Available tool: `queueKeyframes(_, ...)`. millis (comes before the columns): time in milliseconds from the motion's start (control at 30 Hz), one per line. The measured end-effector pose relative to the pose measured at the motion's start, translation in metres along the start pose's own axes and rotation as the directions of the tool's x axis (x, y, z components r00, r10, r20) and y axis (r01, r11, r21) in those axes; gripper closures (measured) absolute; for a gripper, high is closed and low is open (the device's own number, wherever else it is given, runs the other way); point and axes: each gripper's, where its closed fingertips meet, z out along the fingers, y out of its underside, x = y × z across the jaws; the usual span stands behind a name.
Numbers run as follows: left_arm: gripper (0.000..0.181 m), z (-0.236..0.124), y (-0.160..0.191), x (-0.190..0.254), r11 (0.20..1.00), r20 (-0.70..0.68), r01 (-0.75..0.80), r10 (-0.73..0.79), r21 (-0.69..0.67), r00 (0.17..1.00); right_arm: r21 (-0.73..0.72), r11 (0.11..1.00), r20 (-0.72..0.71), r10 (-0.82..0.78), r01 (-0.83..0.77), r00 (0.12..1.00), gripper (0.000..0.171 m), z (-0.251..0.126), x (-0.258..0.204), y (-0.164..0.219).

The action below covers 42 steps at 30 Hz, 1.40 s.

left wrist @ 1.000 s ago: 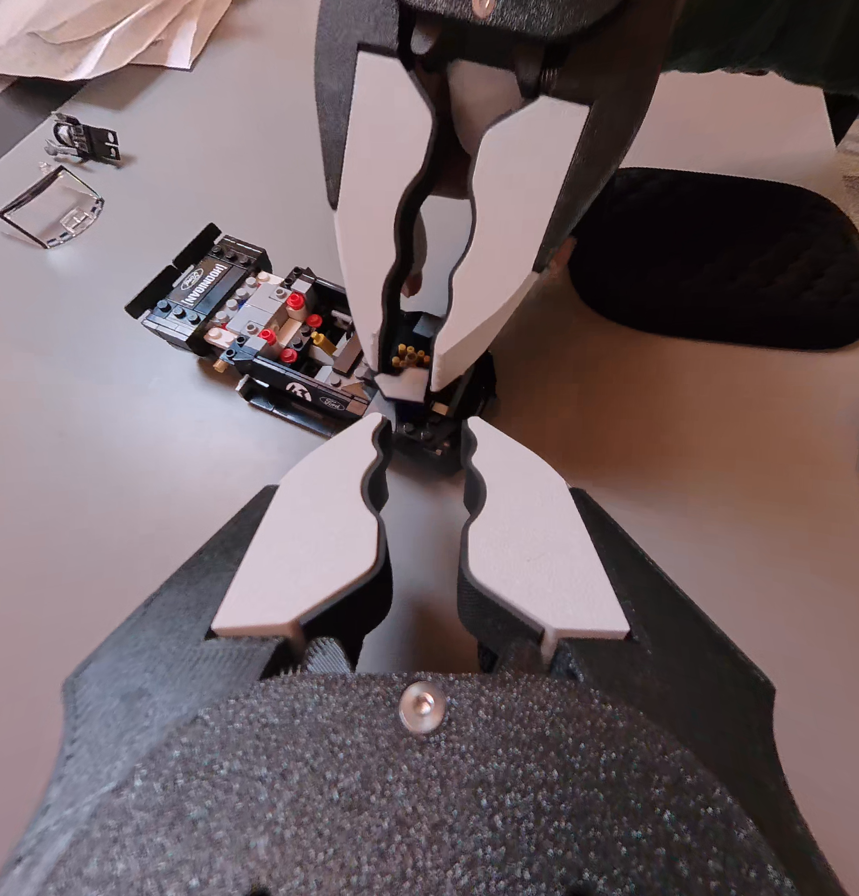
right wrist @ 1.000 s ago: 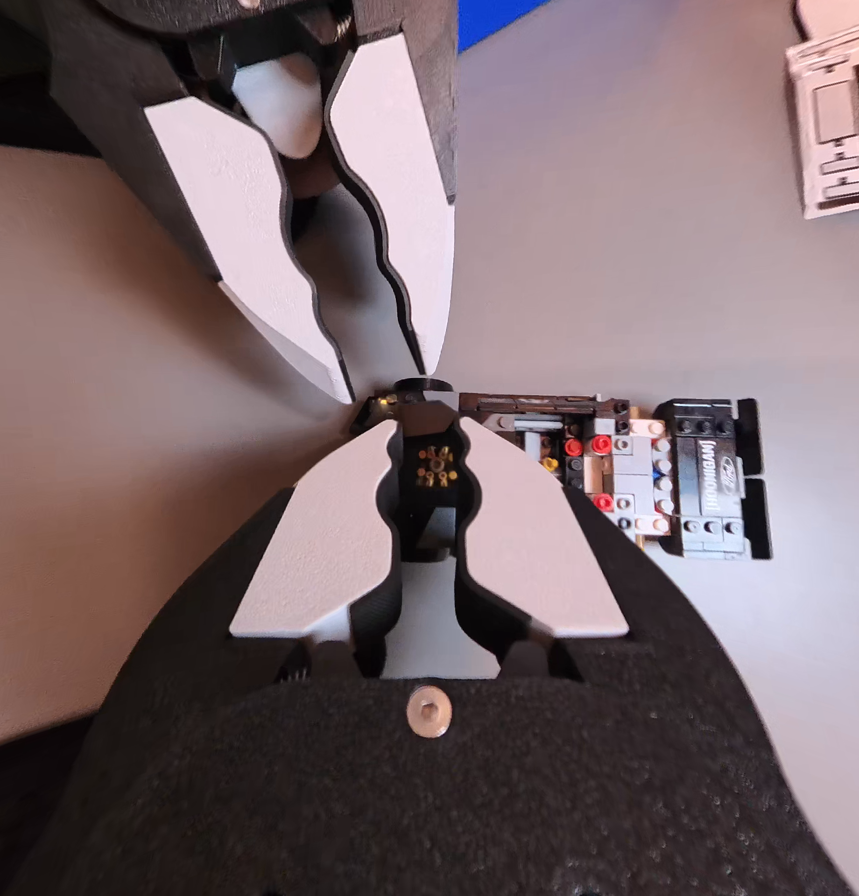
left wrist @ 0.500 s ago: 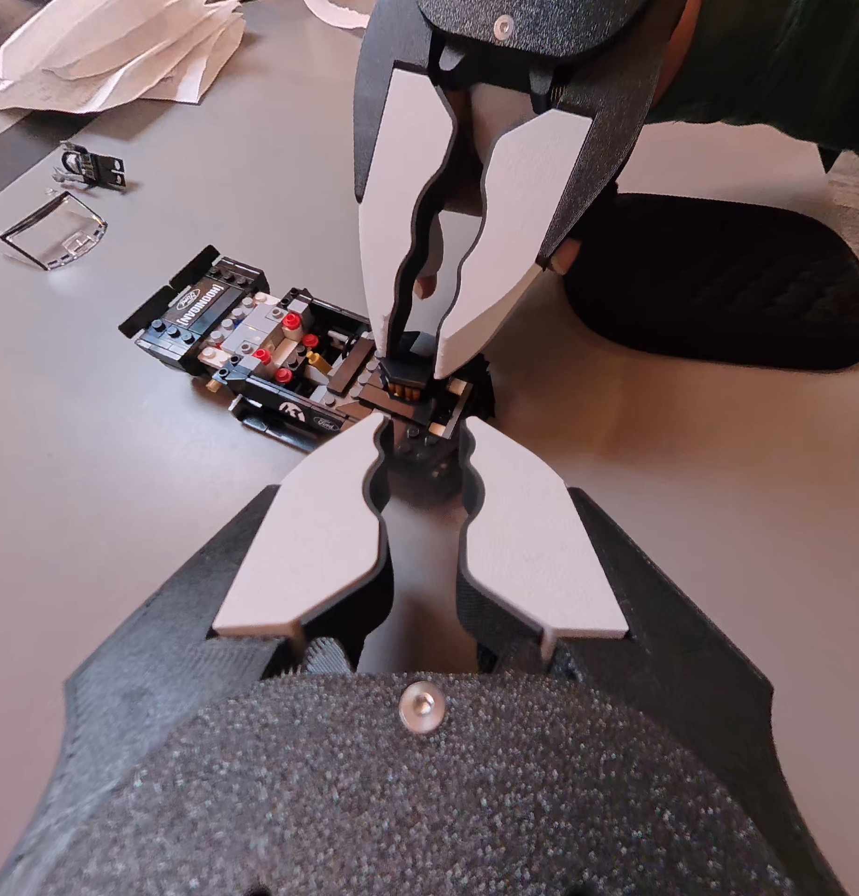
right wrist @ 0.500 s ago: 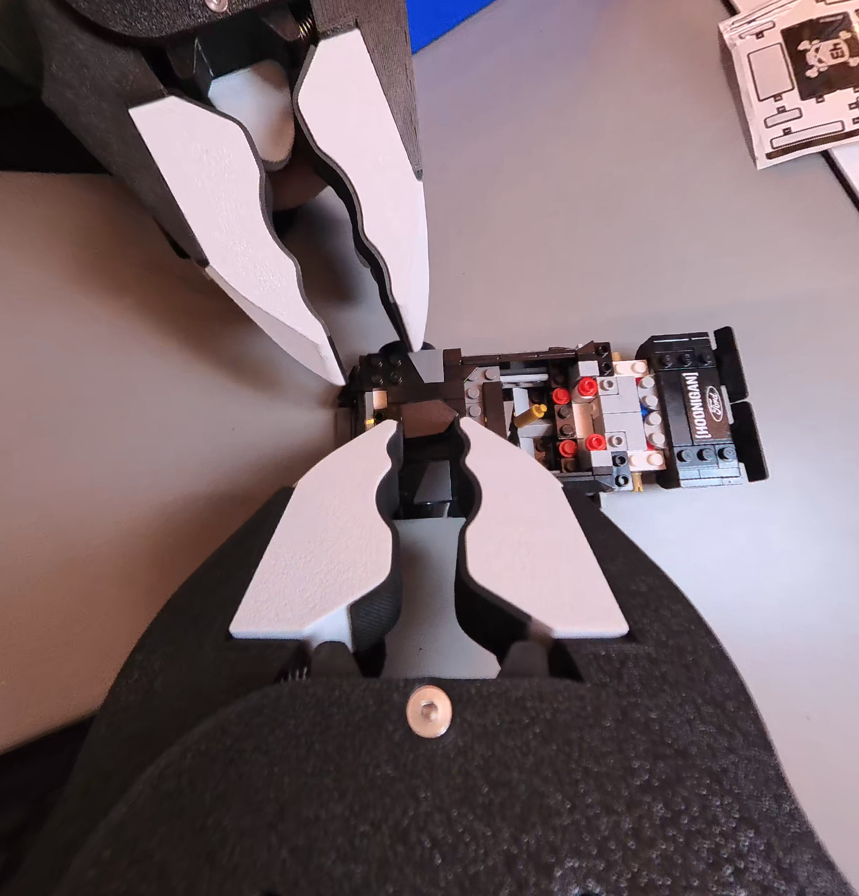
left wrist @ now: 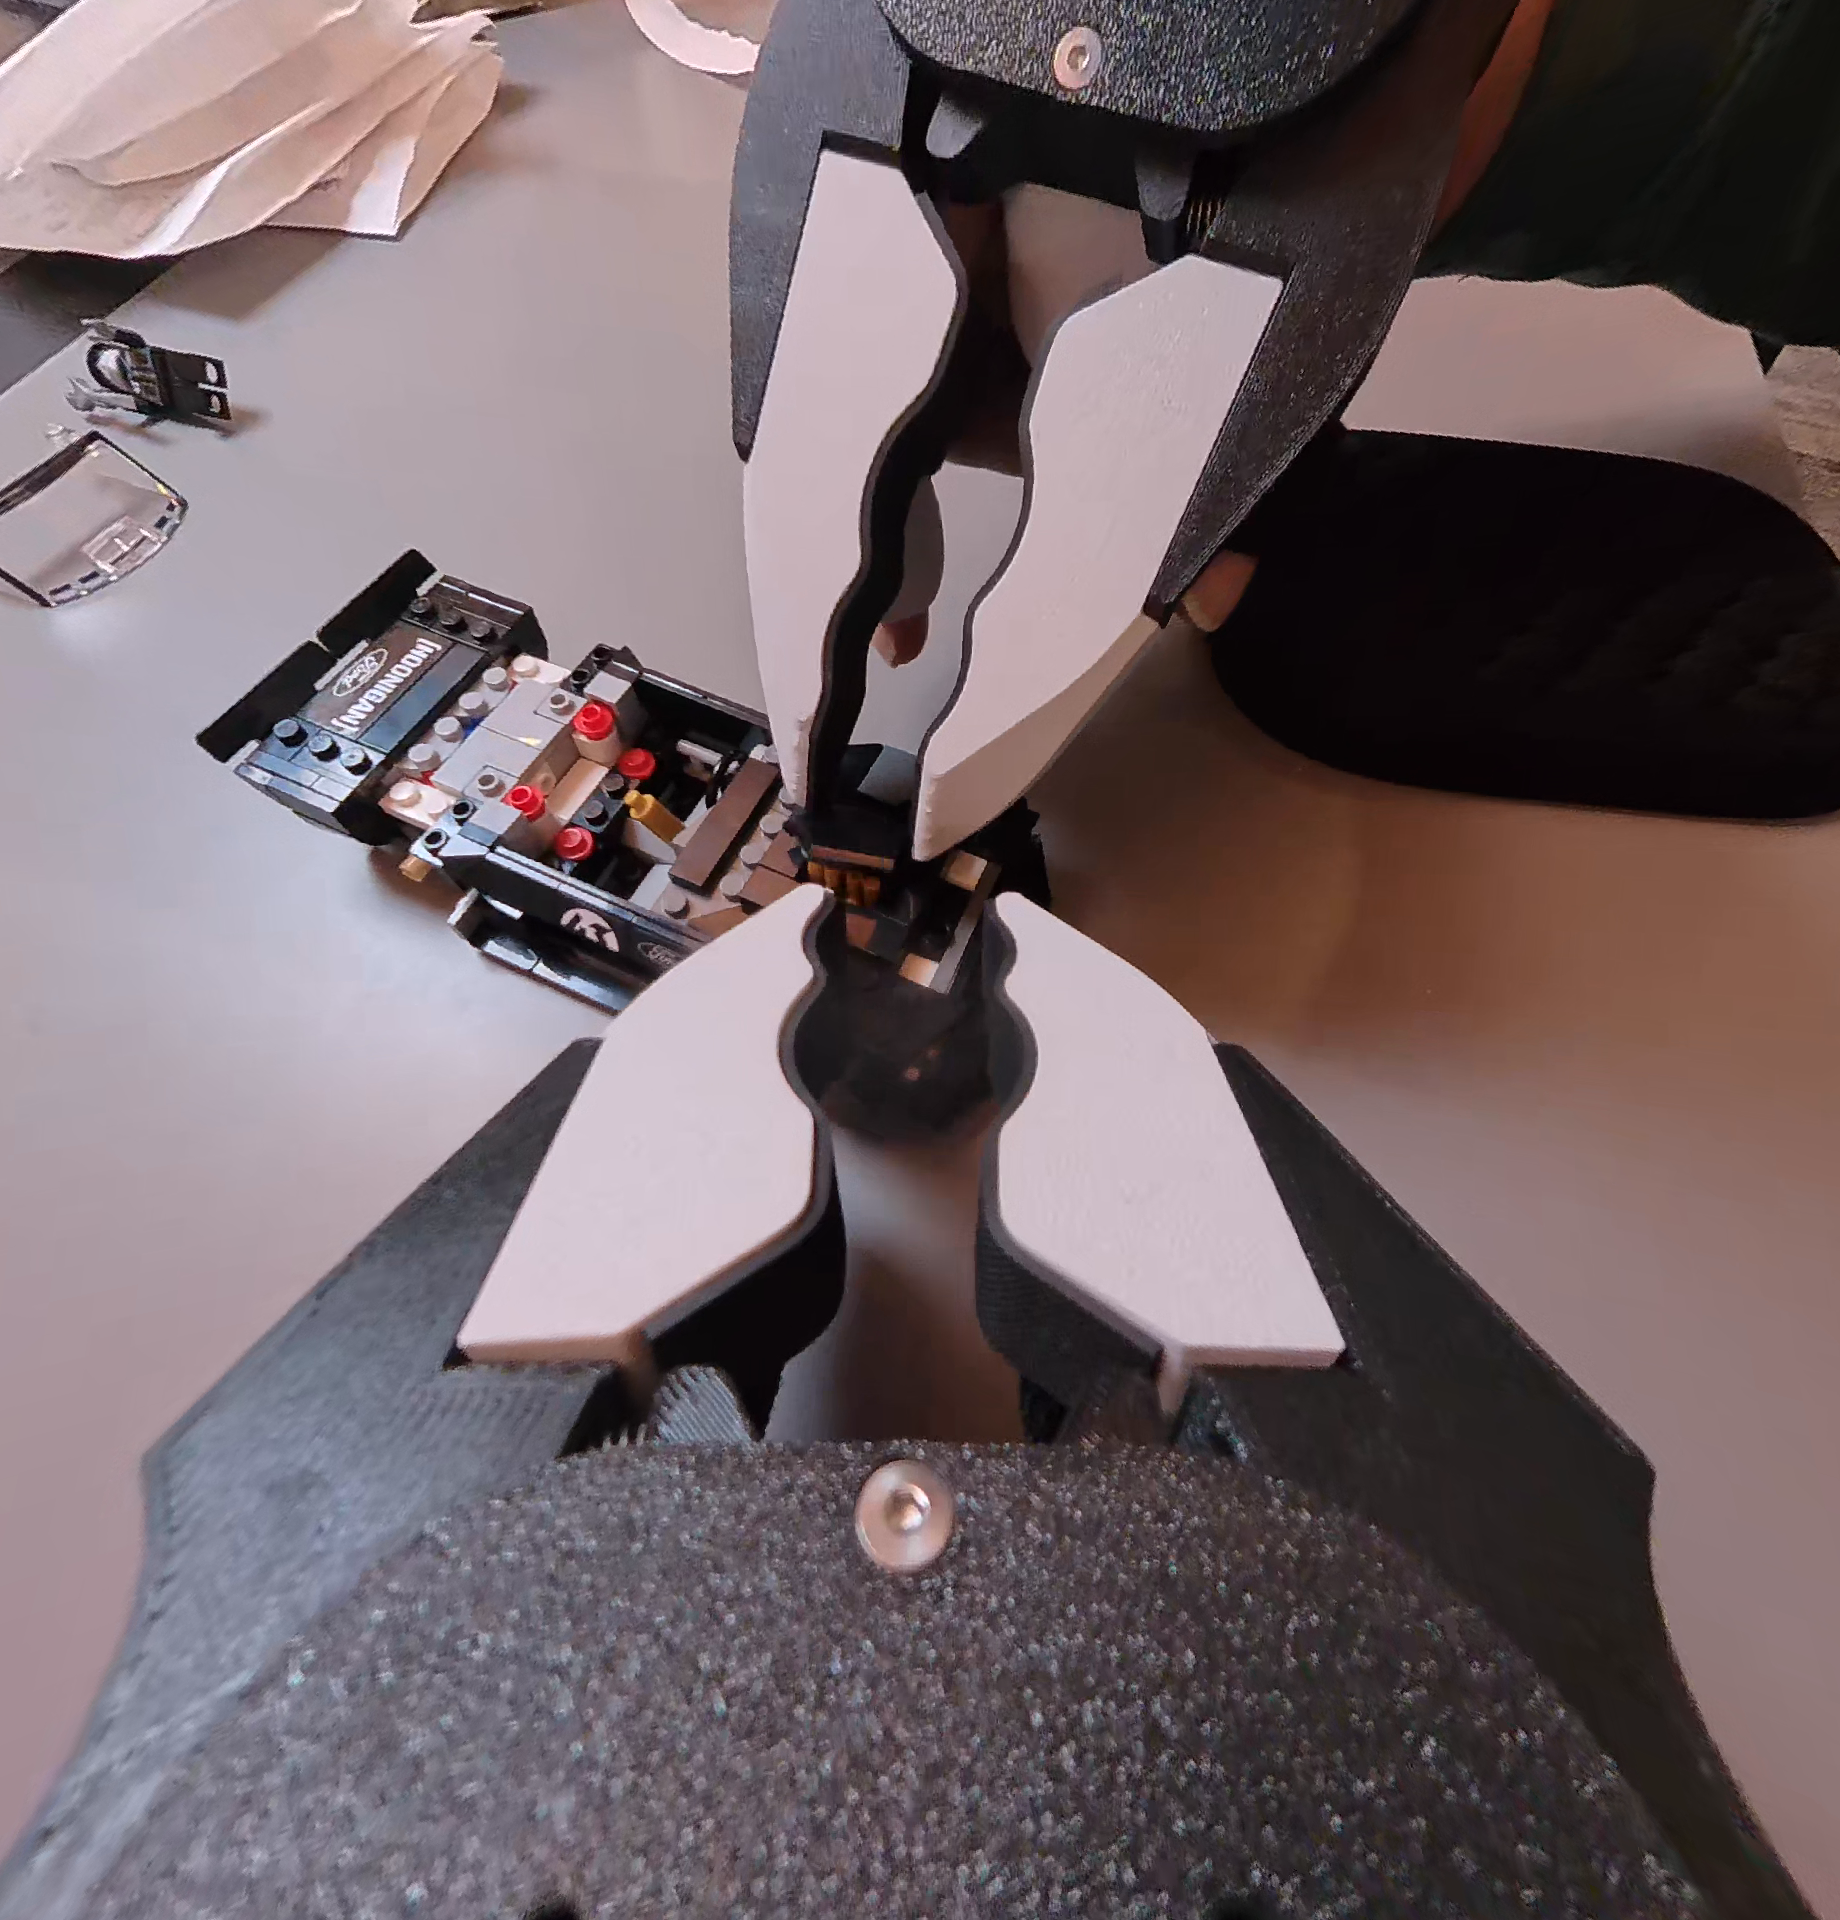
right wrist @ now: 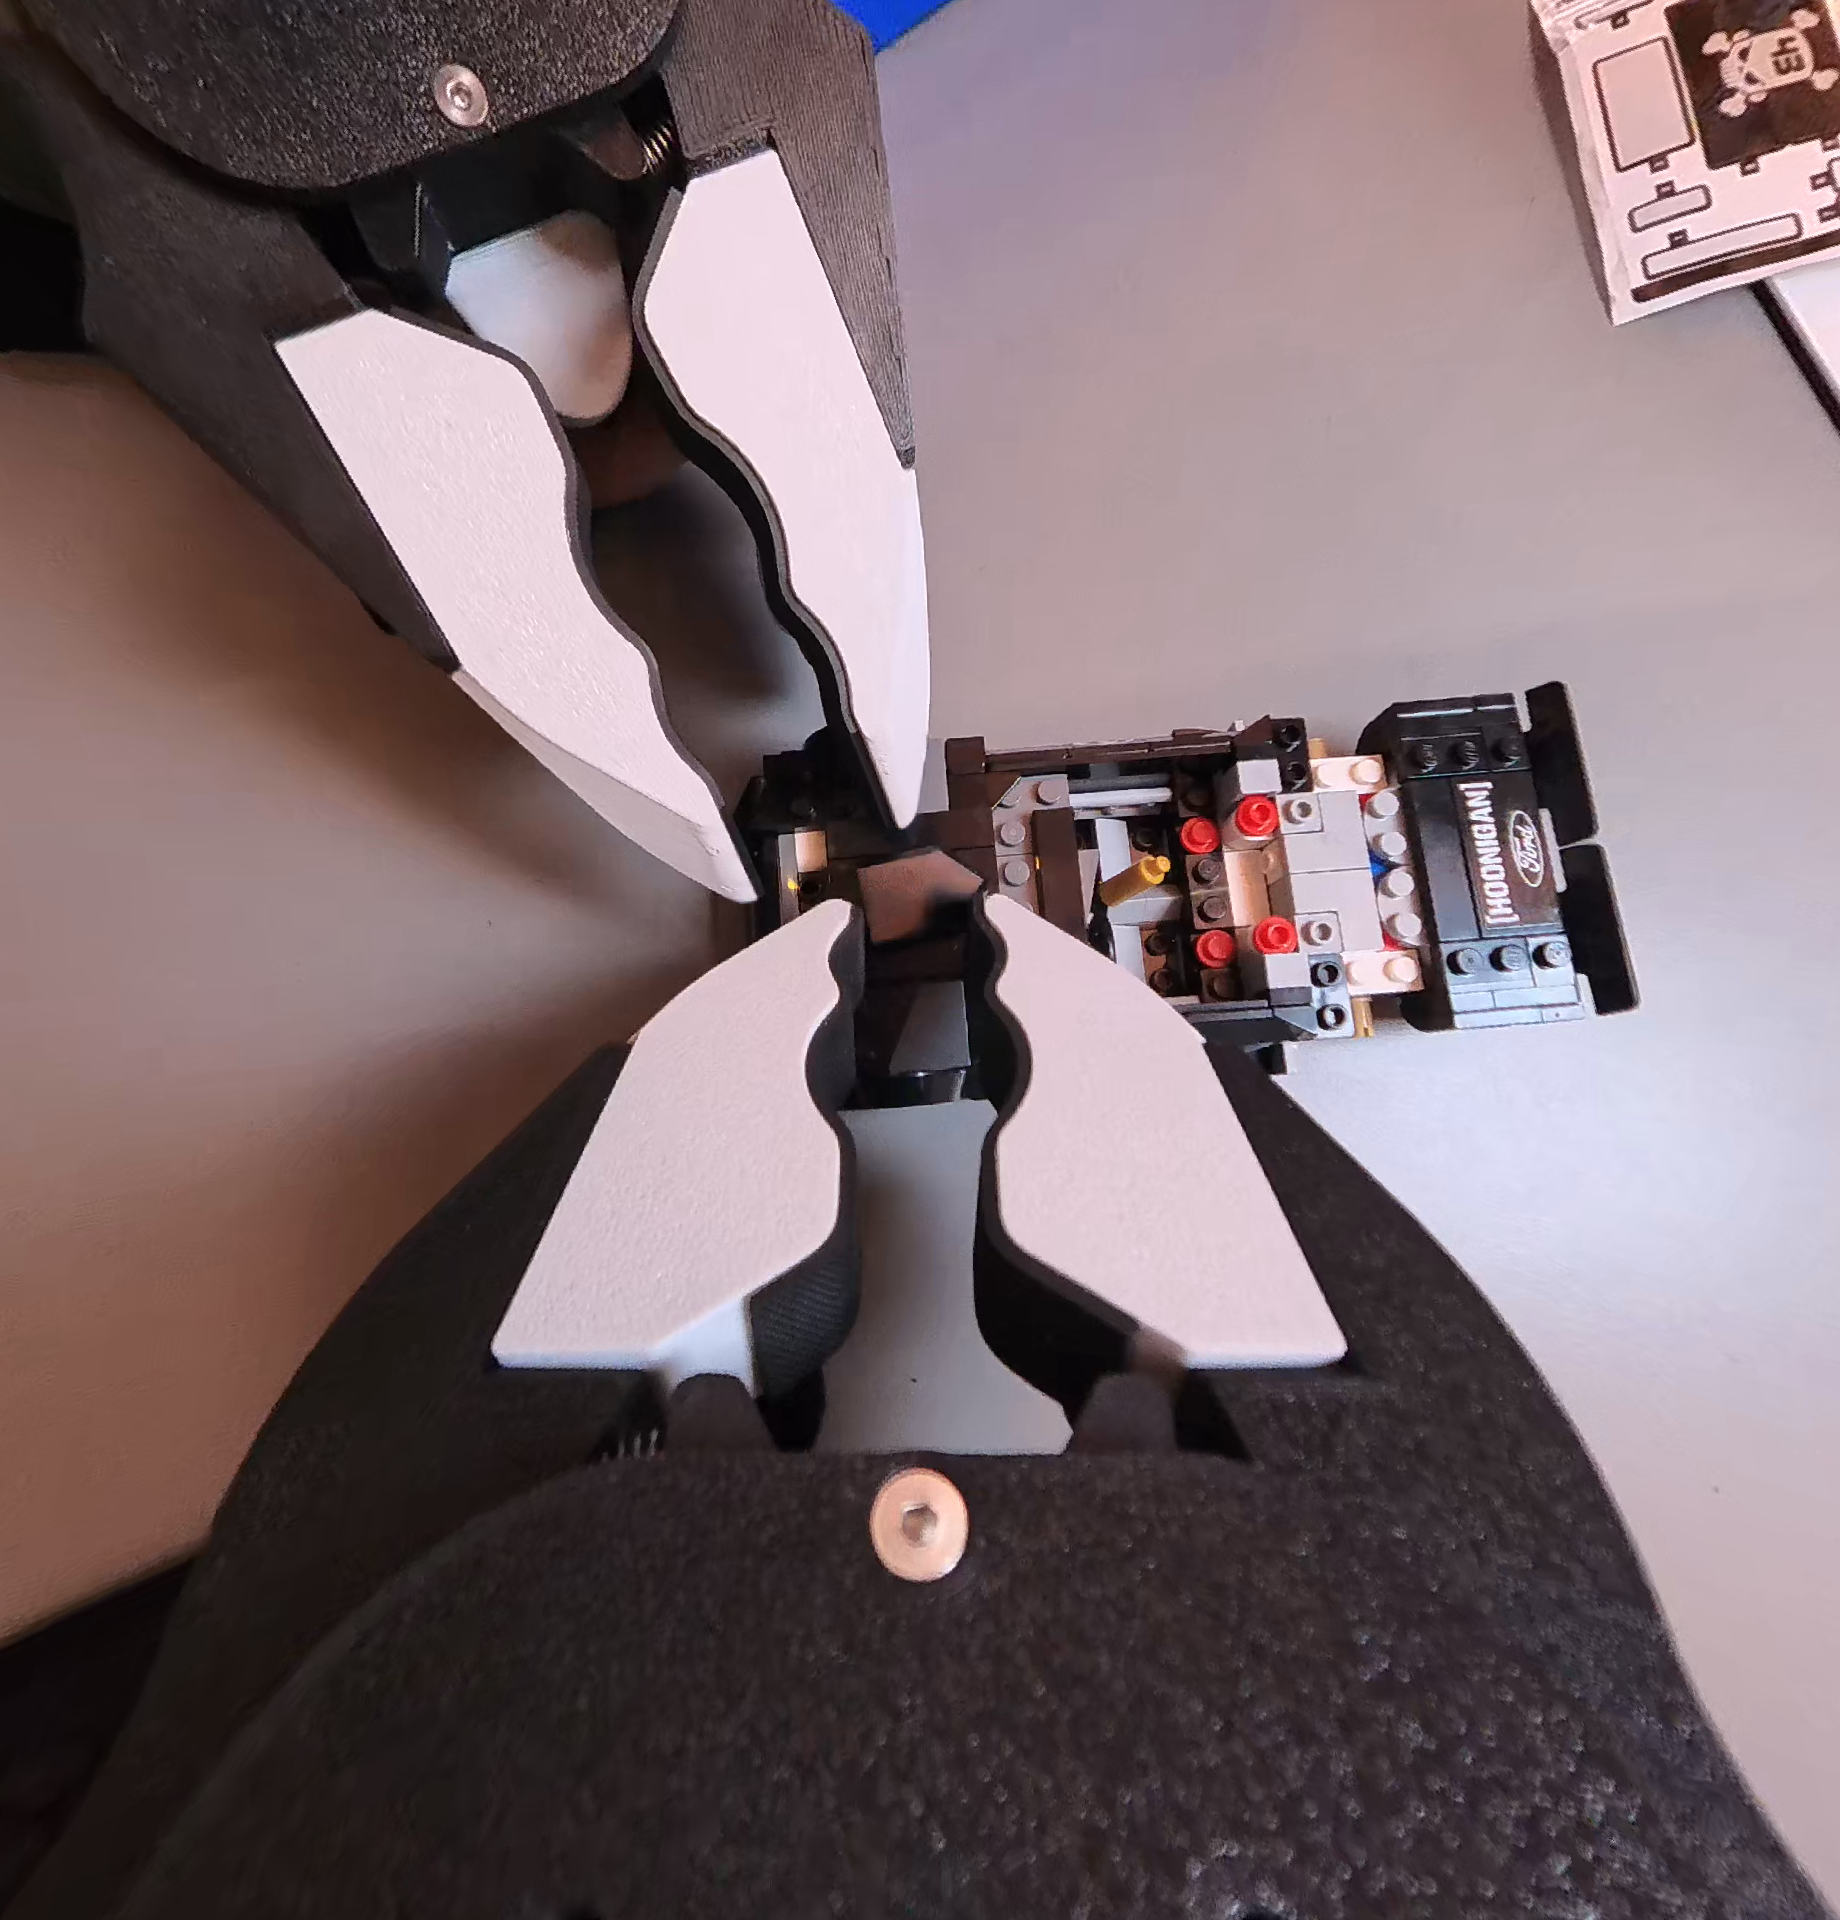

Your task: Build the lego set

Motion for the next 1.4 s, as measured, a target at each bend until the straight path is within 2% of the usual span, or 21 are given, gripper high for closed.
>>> queueKeyframes(567, 0.154, 0.002, 0.000, 0.003, 1.000, -0.001, -0.021, 0.021, -0.005, 1.000, 0.000, 0.999, -0.033, 0.047, -0.047, 0.998, 0.151, 0.000, -0.002, -0.004)
queueKeyframes(867, 0.154, 0.002, 0.001, 0.001, 1.000, 0.009, -0.029, 0.029, -0.006, 1.000, 0.020, 0.998, -0.067, 0.060, -0.058, 0.996, 0.162, -0.002, 0.003, -0.006)
queueKeyframes(1000, 0.154, 0.001, 0.002, 0.000, 1.000, 0.013, -0.028, 0.028, -0.007, 1.000, 0.039, 0.997, -0.065, 0.068, -0.065, 0.996, 0.161, -0.005, 0.003, -0.008)
queueKeyframes(1333, 0.156, -0.020, -0.007, -0.012, 0.999, 0.076, -0.043, 0.040, 0.029, 0.996, 0.039, 0.995, -0.058, -0.089, 0.091, 0.994, 0.145, -0.002, -0.048, 0.003)
queueKeyframes(1400, 0.156, -0.024, -0.010, -0.015, 0.998, 0.089, -0.039, 0.035, 0.044, 0.995, 0.012, 0.997, -0.039, -0.070, 0.070, 0.997, 0.143, 0.005, -0.062, 0.010)
